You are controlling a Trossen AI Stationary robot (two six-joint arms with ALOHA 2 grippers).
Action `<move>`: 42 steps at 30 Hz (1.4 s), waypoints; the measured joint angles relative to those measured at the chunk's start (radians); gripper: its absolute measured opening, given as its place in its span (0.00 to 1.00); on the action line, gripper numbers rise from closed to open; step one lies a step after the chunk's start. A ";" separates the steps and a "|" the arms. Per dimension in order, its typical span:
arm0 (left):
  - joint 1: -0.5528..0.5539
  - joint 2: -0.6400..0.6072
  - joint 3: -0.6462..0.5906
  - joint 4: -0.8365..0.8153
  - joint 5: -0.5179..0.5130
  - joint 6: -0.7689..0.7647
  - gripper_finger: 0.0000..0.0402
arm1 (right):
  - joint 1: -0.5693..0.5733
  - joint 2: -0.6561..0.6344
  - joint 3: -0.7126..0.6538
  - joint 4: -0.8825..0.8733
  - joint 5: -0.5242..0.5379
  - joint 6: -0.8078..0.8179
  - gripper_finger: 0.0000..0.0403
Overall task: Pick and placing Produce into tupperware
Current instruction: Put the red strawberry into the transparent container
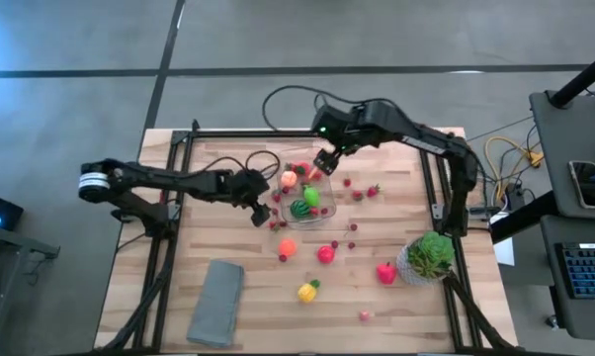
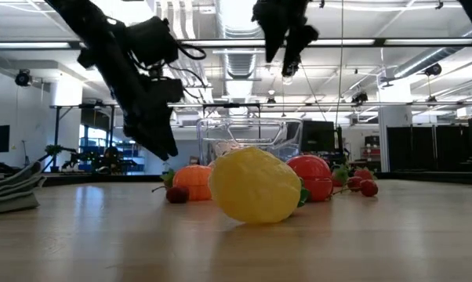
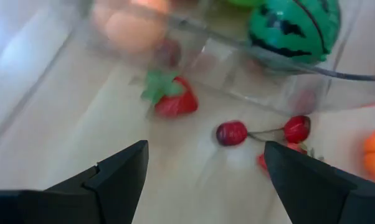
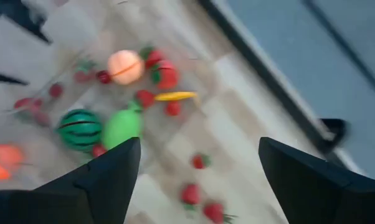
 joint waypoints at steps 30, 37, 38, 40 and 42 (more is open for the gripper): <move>0.002 0.251 -0.008 0.294 -0.131 0.038 0.63 | 0.011 -0.300 -0.140 -0.147 0.222 0.225 0.80; 0.002 0.291 0.017 0.324 -0.158 0.039 0.56 | 0.011 -0.300 -0.209 -0.145 0.220 0.199 0.78; 0.002 0.292 0.018 0.327 -0.164 0.039 0.55 | 0.011 -0.300 -0.217 -0.145 0.220 0.199 0.78; 0.003 0.292 0.016 0.324 -0.165 0.038 0.52 | 0.011 -0.300 -0.233 -0.144 0.219 0.193 0.78; 0.004 0.294 0.015 0.325 -0.164 0.038 0.48 | 0.011 -0.300 -0.247 -0.143 0.219 0.184 0.78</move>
